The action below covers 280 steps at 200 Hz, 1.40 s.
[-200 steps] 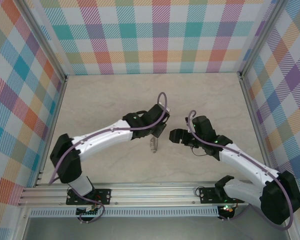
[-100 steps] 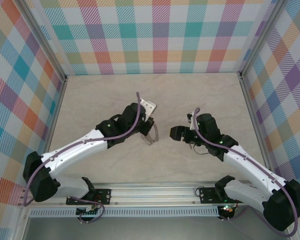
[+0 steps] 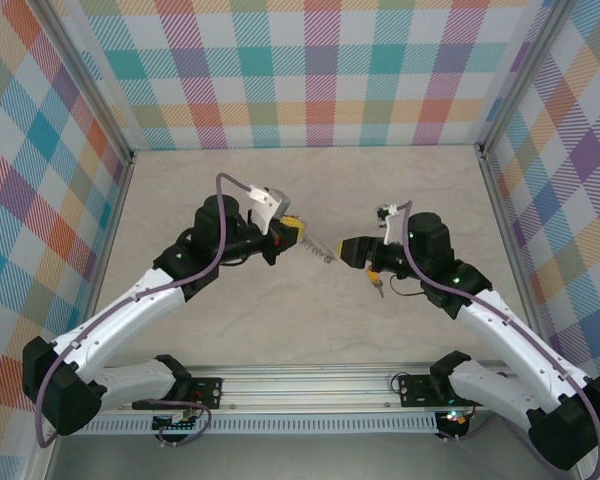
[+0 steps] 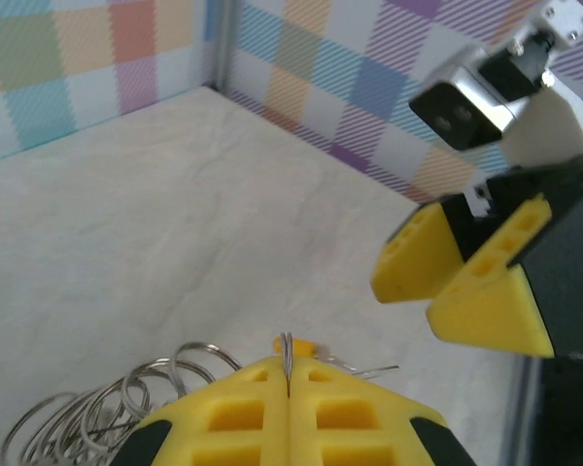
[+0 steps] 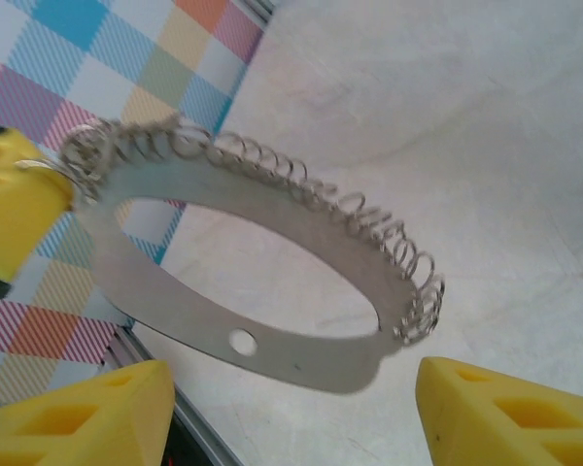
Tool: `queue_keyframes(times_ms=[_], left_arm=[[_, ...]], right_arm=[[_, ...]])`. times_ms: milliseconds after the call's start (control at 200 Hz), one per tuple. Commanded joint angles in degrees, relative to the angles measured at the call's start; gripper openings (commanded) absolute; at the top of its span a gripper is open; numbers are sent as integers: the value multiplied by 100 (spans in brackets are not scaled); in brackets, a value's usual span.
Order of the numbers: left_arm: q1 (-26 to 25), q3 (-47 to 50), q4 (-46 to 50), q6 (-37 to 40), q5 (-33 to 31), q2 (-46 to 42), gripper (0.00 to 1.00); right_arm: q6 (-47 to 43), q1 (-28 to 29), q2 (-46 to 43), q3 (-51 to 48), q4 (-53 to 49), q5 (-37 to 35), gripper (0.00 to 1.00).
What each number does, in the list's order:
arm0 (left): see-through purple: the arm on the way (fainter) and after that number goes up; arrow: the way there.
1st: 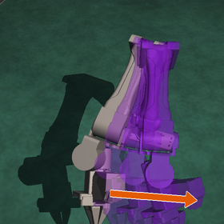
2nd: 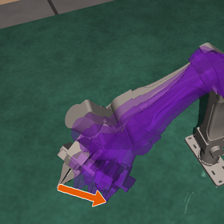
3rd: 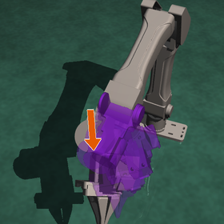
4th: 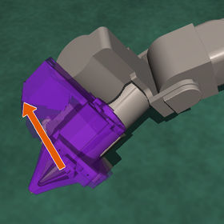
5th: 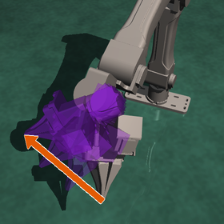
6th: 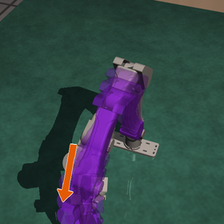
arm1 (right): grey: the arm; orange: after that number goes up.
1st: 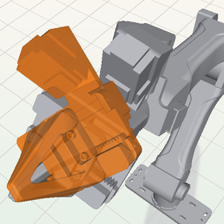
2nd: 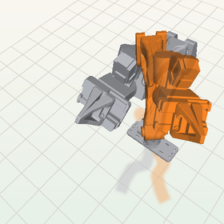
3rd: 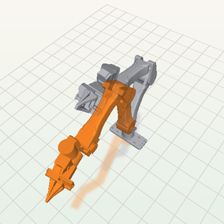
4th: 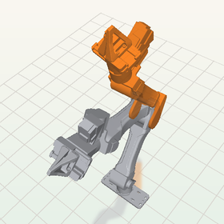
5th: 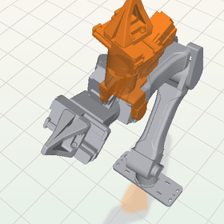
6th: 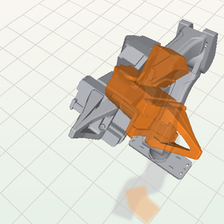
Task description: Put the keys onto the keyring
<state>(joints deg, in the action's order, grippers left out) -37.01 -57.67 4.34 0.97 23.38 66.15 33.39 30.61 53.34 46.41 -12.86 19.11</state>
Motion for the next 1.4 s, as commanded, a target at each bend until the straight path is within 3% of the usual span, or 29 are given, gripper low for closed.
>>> queue_keyframes(times_ms=[0,240,570,1010,1395], left_arm=[[131,-407,-383,-97,1245,261,0],[265,-799,-553,-246,2120,801,0],[292,-990,-580,-366,2568,998,0],[291,-1008,-542,-457,2672,925,0],[291,-1061,-603,-570,2847,881,0]], right_arm=[[-350,-85,-123,311,210,283,63],[-890,-376,-36,534,704,1162,54],[-840,-757,275,483,1576,2742,45],[-535,-759,-17,333,1682,2872,42],[-160,-758,324,324,2219,3090,40]])
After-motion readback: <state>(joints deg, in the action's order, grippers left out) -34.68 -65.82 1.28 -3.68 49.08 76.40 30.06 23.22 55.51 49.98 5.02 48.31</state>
